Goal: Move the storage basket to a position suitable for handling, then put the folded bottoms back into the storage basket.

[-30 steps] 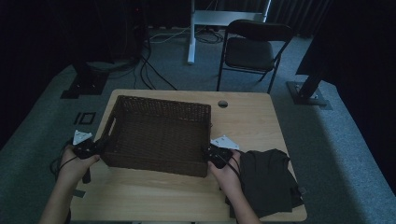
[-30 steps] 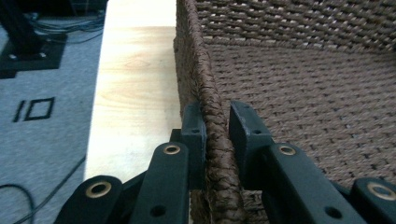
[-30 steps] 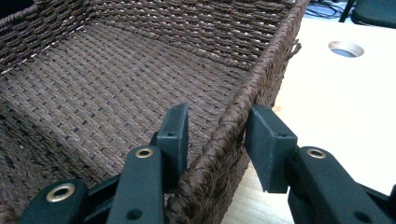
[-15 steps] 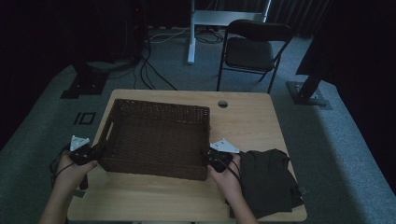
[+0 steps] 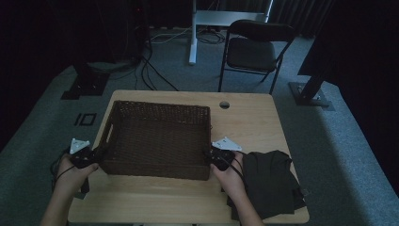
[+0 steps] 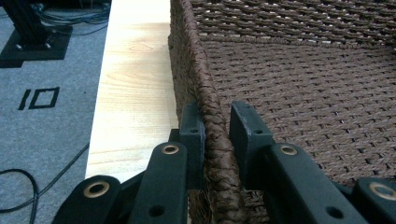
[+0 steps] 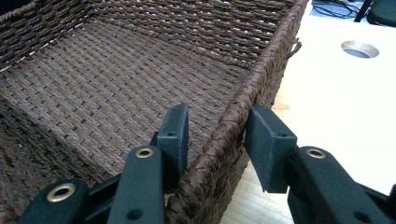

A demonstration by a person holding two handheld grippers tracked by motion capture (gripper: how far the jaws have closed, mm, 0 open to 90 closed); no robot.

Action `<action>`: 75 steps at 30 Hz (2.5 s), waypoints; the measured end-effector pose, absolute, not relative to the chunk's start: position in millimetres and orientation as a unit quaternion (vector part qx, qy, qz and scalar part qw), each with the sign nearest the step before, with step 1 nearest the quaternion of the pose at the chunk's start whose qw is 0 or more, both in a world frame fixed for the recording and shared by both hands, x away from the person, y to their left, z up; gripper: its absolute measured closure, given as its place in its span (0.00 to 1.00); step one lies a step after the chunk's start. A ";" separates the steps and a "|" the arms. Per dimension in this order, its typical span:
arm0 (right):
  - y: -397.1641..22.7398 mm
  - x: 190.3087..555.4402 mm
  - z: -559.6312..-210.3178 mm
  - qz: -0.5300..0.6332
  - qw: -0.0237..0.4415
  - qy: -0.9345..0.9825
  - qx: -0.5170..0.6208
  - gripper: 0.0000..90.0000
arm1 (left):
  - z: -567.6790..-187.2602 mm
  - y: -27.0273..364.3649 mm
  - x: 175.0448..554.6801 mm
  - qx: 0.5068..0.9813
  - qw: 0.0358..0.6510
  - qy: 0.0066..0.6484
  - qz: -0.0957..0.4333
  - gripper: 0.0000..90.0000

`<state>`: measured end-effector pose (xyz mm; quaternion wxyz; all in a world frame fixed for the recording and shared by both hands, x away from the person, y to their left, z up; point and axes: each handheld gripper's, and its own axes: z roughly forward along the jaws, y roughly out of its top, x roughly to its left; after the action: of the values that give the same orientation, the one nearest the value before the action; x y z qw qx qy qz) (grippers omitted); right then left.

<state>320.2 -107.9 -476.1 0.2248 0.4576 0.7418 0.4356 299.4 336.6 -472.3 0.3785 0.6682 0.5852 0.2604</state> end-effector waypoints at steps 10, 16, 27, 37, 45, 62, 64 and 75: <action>-111.8 324.0 -476.3 0.438 0.220 0.745 0.452 0.66 | -473.1 335.4 299.4 0.668 0.387 0.583 0.255 0.83; -111.7 322.2 -475.3 0.431 0.226 0.748 0.452 0.66 | -471.9 332.9 299.0 0.673 0.378 0.582 0.257 0.83; -111.6 313.5 -474.2 0.423 0.230 0.751 0.452 0.67 | -470.9 333.1 294.9 0.680 0.373 0.578 0.254 0.83; -96.3 309.4 -473.7 0.420 0.231 0.752 0.453 0.67 | -470.6 346.6 290.5 0.675 0.368 0.585 0.257 0.84; -94.5 304.5 -474.1 0.422 0.228 0.752 0.452 0.67 | -470.6 349.2 285.2 0.677 0.371 0.584 0.252 0.84; -105.8 312.9 -462.0 0.480 0.214 0.736 0.428 0.27 | -460.9 347.9 293.4 0.693 0.389 0.553 0.250 0.32; -106.5 312.9 -459.3 0.489 0.224 0.730 0.422 0.19 | -455.6 349.4 293.1 0.692 0.390 0.550 0.257 0.29; -114.3 310.4 -445.4 0.495 0.237 0.722 0.422 0.16 | -436.3 346.7 286.7 0.693 0.405 0.529 0.274 0.24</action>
<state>310.4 -114.3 -445.4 0.2365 0.4221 0.7218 0.4949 286.7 346.7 -436.3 0.4046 0.6934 0.5295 0.2741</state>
